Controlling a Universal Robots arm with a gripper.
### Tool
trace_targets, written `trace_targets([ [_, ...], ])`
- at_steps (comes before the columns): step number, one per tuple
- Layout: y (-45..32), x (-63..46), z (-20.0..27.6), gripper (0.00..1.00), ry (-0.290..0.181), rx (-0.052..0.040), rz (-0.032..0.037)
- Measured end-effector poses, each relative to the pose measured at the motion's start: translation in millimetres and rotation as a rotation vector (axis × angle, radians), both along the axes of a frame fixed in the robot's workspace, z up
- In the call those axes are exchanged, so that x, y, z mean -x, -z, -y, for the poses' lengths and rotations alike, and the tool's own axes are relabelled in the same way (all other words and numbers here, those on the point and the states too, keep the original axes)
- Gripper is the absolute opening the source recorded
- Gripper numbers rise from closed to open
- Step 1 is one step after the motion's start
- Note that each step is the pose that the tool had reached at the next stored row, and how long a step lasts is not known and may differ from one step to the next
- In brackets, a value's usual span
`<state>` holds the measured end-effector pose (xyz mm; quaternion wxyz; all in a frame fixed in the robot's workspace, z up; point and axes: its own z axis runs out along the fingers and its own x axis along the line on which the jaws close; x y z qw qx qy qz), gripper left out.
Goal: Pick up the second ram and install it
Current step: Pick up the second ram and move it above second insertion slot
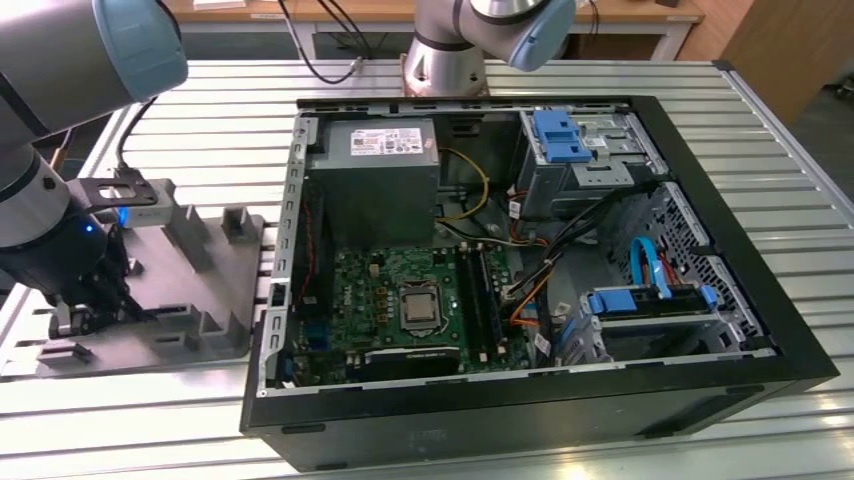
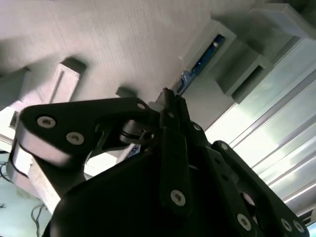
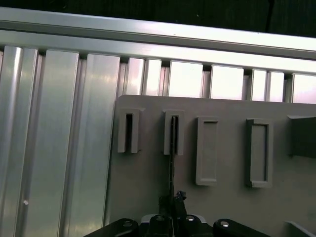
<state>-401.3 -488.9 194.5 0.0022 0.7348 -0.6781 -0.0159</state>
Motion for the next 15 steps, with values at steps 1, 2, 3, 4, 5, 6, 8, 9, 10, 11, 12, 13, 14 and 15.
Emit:
trace_targets([
  [1,0.0,0.0,0.0,0.16,0.0,-0.0001,0.0],
  [2,0.0,0.0,0.0,0.14,0.0,-0.0003,0.0],
  [3,0.0,0.0,0.0,0.14,0.0,-0.0004,0.0],
  [4,0.0,0.0,0.0,0.14,0.0,-0.0005,0.0001],
  [5,0.0,0.0,0.0,0.14,0.0,-0.0007,0.0001],
  [6,0.0,0.0,0.0,0.14,0.0,-0.0008,0.0001],
  [8,0.0,0.0,0.0,0.14,0.0,-0.0011,0.0],
  [9,0.0,0.0,0.0,0.14,0.0,-0.0012,0.0001],
  [10,0.0,0.0,0.0,0.14,0.0,-0.0013,0.0],
  [11,0.0,0.0,0.0,0.14,0.0,-0.0014,0.0],
  [12,0.0,0.0,0.0,0.14,0.0,-0.0015,0.0],
  [13,0.0,0.0,0.0,0.14,0.0,-0.0017,0.0],
  [14,0.0,0.0,0.0,0.14,0.0,-0.0019,0.0001],
  [15,0.0,0.0,0.0,0.14,0.0,-0.0019,0.0001],
])
